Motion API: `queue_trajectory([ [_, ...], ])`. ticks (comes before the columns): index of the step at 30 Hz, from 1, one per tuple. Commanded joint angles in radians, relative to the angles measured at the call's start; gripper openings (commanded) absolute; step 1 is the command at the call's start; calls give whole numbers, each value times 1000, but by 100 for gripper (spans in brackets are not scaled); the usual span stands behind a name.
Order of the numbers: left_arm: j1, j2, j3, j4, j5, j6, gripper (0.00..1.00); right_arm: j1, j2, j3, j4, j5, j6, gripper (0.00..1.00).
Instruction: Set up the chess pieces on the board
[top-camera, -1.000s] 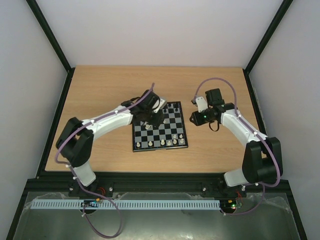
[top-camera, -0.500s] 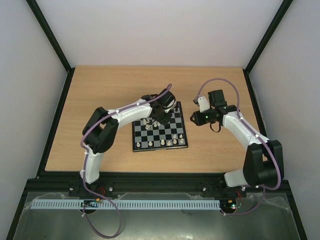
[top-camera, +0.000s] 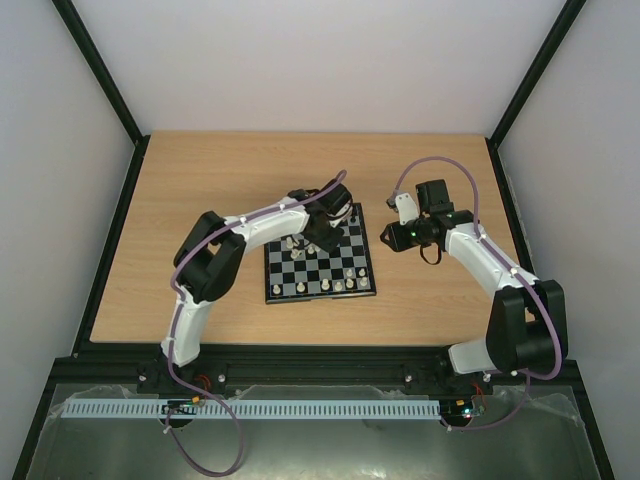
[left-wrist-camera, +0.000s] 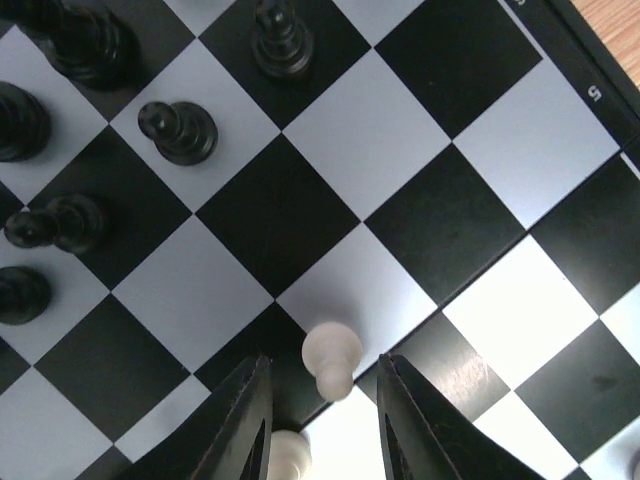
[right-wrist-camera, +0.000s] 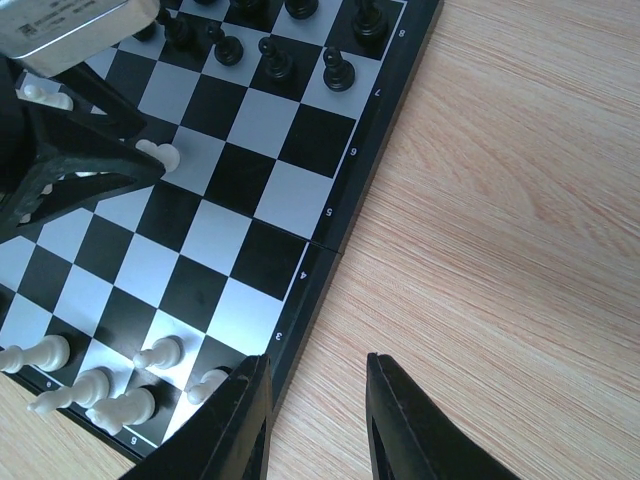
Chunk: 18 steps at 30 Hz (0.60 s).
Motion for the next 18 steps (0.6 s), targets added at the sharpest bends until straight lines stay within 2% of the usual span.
queue_trajectory([
  [1,-1,34,48,-13,-16,7,29,-4,10,-13,-5,-10,-13,29],
  [18,-1,55,64,-12,-4,16,13,-4,24,-14,-11,-11,-17,29],
])
